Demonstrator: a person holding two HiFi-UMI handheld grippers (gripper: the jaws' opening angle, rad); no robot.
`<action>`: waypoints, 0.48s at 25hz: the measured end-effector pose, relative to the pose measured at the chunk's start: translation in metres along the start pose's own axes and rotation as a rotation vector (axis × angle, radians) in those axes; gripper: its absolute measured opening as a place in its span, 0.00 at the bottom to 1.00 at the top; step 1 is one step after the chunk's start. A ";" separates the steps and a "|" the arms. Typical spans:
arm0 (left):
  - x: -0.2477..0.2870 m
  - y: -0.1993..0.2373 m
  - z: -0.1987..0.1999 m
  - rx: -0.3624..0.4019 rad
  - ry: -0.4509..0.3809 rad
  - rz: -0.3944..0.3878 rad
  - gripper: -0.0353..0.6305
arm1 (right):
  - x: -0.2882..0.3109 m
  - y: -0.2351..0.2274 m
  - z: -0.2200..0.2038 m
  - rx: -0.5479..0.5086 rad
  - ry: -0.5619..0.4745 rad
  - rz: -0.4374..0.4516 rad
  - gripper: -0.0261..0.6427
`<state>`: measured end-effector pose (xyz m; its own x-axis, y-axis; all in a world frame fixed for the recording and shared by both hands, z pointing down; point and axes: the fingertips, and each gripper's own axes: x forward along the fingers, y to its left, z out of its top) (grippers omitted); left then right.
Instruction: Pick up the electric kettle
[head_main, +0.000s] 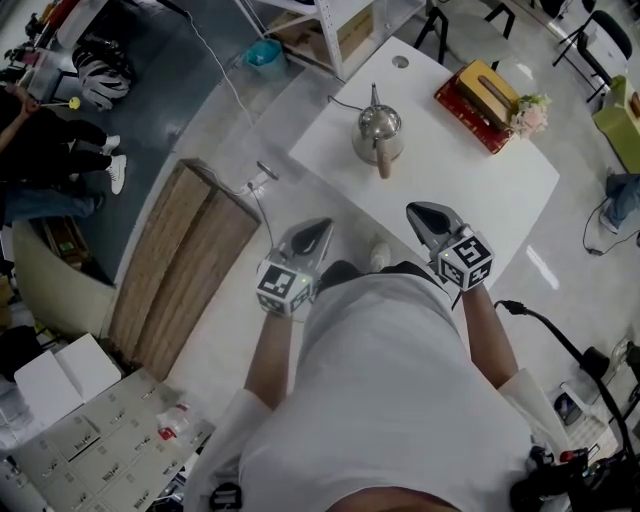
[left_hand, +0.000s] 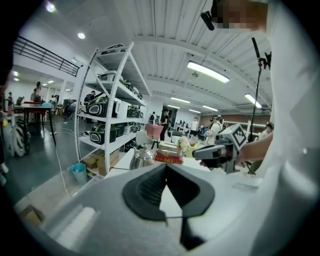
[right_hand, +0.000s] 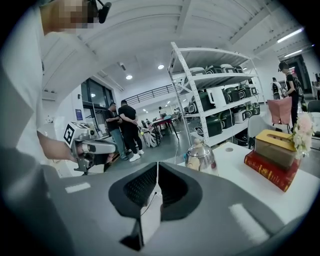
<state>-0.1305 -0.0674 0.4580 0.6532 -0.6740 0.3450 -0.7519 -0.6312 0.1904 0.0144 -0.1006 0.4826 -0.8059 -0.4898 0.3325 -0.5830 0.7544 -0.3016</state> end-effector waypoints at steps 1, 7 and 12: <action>0.001 0.002 -0.002 -0.005 0.004 0.005 0.06 | 0.001 -0.003 -0.001 0.002 0.001 0.000 0.06; 0.008 0.005 0.000 0.002 -0.004 0.000 0.06 | 0.006 -0.011 -0.007 0.010 0.023 0.000 0.06; 0.020 0.017 0.002 -0.007 0.006 0.000 0.06 | 0.019 -0.024 -0.011 0.024 0.054 -0.005 0.08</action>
<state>-0.1297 -0.0921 0.4666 0.6530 -0.6715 0.3502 -0.7522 -0.6290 0.1965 0.0143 -0.1232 0.5062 -0.7964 -0.4688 0.3821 -0.5900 0.7411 -0.3205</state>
